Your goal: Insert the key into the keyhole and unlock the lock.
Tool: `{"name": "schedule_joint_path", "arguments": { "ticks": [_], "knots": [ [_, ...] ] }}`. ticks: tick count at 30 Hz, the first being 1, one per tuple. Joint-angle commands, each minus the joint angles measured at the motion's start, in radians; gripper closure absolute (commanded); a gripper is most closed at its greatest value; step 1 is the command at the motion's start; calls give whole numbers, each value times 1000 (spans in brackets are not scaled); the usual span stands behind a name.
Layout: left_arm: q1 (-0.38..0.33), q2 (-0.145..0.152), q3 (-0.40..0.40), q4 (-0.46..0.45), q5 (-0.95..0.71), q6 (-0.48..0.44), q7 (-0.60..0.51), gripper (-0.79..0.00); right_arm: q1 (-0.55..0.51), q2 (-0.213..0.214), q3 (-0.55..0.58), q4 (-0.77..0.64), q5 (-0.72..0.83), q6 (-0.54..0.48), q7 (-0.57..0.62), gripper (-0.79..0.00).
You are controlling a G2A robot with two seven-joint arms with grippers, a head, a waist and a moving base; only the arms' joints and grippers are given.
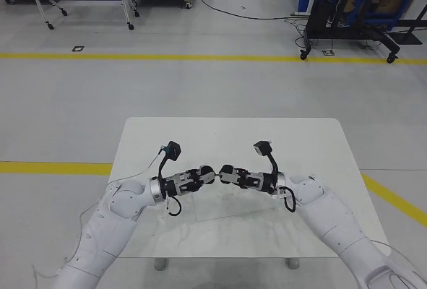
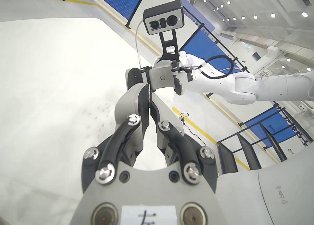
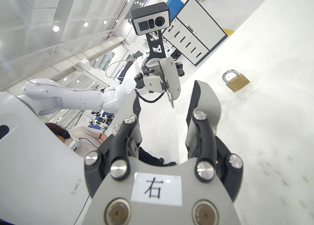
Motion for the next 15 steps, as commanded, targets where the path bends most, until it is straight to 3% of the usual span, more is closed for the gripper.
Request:
{"name": "schedule_joint_path", "arguments": {
  "ticks": [1,4,7,8,14,15],
  "knots": [
    [0,1,0,1,-3,0,1,0,0,0,-2,1,6,1,7,-200],
    [-1,3,3,3,-7,-2,3,0,3,0,-6,3,14,6,22,-182],
    [-4,4,10,5,-9,-2,7,0,7,-1,-11,6,19,9,29,-71],
    [-5,4,12,6,-8,-3,8,0,9,-2,-11,7,19,8,30,0],
    [-10,6,14,12,11,6,27,0,11,-3,-13,12,20,-1,28,0],
    [-8,6,14,12,16,14,38,-191,11,-2,-13,13,18,-2,28,0]
  ]
}}
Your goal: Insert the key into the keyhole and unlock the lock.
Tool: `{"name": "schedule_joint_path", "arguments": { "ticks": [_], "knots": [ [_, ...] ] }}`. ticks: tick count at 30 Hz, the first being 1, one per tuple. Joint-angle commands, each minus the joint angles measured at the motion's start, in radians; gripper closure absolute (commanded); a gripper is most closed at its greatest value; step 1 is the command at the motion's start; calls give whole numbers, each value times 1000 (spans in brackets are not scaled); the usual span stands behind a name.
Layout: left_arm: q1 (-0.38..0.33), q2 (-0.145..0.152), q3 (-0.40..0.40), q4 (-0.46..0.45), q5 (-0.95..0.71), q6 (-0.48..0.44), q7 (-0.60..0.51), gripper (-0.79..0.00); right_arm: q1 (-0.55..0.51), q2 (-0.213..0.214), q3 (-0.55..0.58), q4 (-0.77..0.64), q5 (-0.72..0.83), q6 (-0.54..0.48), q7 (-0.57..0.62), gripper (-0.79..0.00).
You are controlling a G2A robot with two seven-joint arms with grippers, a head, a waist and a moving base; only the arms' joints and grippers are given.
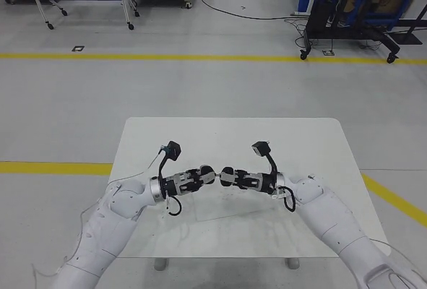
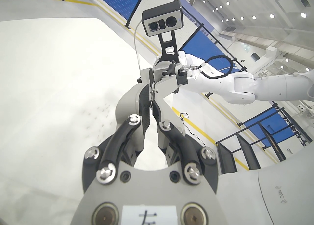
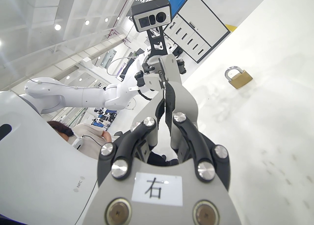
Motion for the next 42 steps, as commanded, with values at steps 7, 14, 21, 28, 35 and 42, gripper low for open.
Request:
{"name": "schedule_joint_path", "arguments": {
  "ticks": [7,14,21,28,35,42],
  "knots": [
    [7,9,-48,-27,146,58,114,-785,-13,10,32,0,-20,-30,-23,0],
    [129,52,-205,-243,683,140,224,-785,-107,58,207,-46,-122,-77,-147,0],
    [249,78,-236,-339,1027,217,133,-785,-247,90,336,-208,-255,-30,-261,0],
    [191,55,-119,-229,1081,347,169,-785,-247,90,336,-208,-255,-30,-261,0],
    [117,32,-53,-131,1089,464,155,-351,-247,90,336,-208,-255,-30,-261,0],
    [92,26,-45,-106,1058,472,127,0,-247,90,336,-208,-255,-30,-261,0]
  ]
}}
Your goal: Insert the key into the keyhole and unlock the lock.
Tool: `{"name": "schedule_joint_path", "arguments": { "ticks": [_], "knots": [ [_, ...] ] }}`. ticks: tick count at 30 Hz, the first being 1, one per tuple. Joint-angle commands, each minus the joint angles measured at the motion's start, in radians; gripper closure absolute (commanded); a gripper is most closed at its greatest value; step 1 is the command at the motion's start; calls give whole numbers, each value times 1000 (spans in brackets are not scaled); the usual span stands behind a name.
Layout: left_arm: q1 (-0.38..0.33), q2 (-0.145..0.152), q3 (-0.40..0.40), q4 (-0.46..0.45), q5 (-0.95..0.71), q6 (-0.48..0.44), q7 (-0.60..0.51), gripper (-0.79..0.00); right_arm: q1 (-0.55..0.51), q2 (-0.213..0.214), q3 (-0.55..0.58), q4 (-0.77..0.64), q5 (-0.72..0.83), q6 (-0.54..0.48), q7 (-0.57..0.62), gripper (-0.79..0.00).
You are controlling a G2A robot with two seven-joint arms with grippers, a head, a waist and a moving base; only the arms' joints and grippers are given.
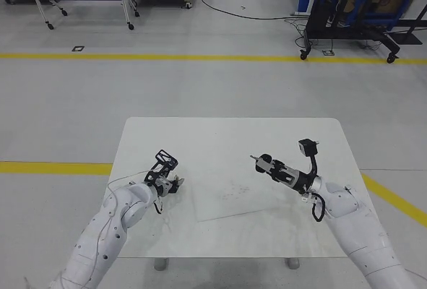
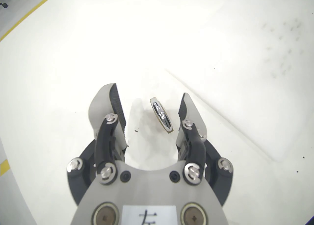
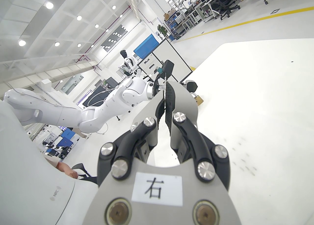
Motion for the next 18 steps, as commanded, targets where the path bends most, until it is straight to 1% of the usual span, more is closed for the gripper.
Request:
{"name": "schedule_joint_path", "arguments": {
  "ticks": [1,13,18],
  "knots": [
    [-1,0,0,-2,-5,-6,-10,0,0,0,0,0,0,0,0,0],
    [11,3,-4,-25,30,-1,-36,0,0,0,0,0,0,0,0,0],
    [11,2,-9,-29,-23,-37,-21,0,0,0,0,0,0,0,0,0]
  ]
}}
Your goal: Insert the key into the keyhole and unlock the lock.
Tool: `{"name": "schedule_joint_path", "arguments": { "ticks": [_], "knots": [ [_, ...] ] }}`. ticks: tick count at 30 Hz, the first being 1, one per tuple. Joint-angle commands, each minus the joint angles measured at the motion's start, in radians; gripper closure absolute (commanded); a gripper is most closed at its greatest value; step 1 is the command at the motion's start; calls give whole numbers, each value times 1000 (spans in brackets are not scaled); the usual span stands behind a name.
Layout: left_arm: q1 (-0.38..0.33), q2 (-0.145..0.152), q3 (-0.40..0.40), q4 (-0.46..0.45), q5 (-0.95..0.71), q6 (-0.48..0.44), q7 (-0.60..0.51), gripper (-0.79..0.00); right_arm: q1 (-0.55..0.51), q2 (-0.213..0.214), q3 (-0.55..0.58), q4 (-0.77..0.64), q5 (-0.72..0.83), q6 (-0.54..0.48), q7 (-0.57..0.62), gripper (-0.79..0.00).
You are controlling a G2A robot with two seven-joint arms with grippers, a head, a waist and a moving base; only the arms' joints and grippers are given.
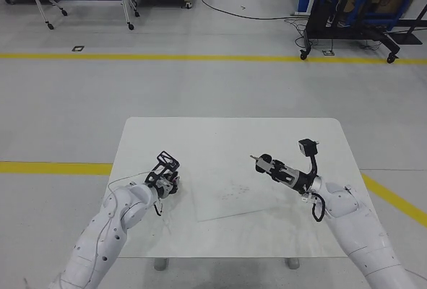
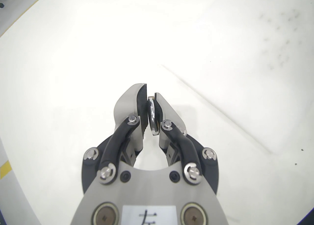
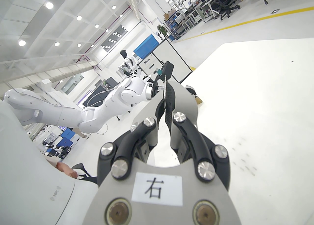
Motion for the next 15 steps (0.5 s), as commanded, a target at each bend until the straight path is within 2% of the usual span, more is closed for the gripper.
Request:
{"name": "schedule_joint_path", "arguments": {
  "ticks": [1,9,12,15],
  "knots": [
    [-3,0,-2,1,-20,-15,5,0,0,0,0,0,0,0,0,0],
    [-30,-4,18,29,-26,-47,6,-9,0,0,0,0,0,0,0,0],
    [-34,-4,20,37,-18,-55,2,-71,0,0,0,0,0,0,0,0],
    [-33,-2,16,35,-15,-63,1,-197,0,0,0,0,0,0,0,0]
  ]
}}
